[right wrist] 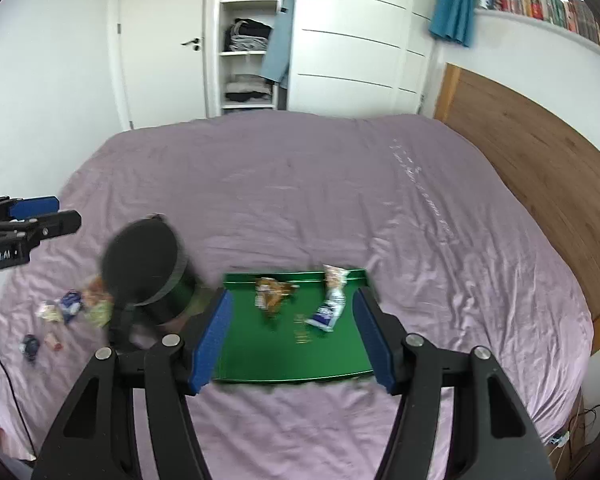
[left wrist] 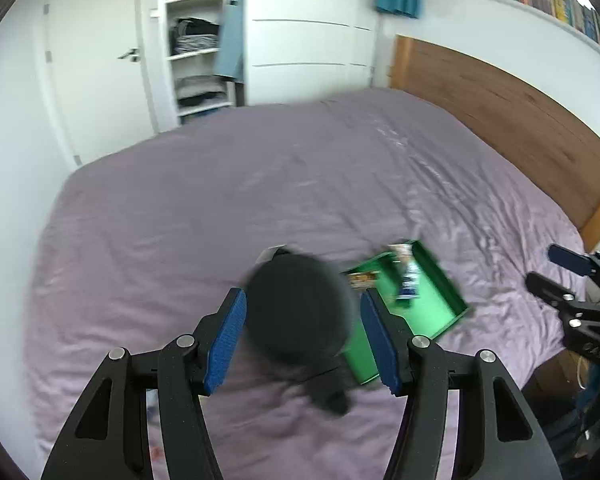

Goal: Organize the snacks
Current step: 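Move both tools back from the tray toward the remaining snacks, then grasp the dark navy bag with the left tool while the right tool grasps the clear fruit bag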

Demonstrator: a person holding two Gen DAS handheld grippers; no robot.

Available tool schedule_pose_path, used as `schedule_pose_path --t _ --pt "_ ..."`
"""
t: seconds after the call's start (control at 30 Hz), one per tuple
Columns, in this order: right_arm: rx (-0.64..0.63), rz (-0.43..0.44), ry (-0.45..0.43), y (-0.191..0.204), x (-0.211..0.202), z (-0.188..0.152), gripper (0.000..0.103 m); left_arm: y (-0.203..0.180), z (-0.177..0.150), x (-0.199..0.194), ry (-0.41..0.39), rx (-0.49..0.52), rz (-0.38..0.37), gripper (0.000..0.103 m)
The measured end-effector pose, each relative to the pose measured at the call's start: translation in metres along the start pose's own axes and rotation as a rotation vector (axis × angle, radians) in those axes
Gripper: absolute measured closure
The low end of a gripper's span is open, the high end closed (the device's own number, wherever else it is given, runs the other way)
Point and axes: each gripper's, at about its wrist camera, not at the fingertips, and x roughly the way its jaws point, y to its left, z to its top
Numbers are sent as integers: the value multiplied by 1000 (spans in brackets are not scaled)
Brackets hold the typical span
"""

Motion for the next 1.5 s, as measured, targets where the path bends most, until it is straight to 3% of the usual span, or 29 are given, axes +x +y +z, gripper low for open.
schedule_pose_path --t 0.2,0.4,0.83,1.1,1.5 --pt "-75 76 -24 66 -29 5 45 88 -40 -58 -28 -84 128 47" --pt "-161 153 -35 121 -41 13 45 152 -85 -98 -32 -167 241 46" --pt "-357 307 -15 230 -27 29 45 262 -163 -146 -27 -385 429 46" --pt "-406 390 49 269 2 22 45 288 -205 -125 66 -434 455 43" --pt "-450 438 180 318 75 -8 45 290 -268 -51 276 -419 391 43"
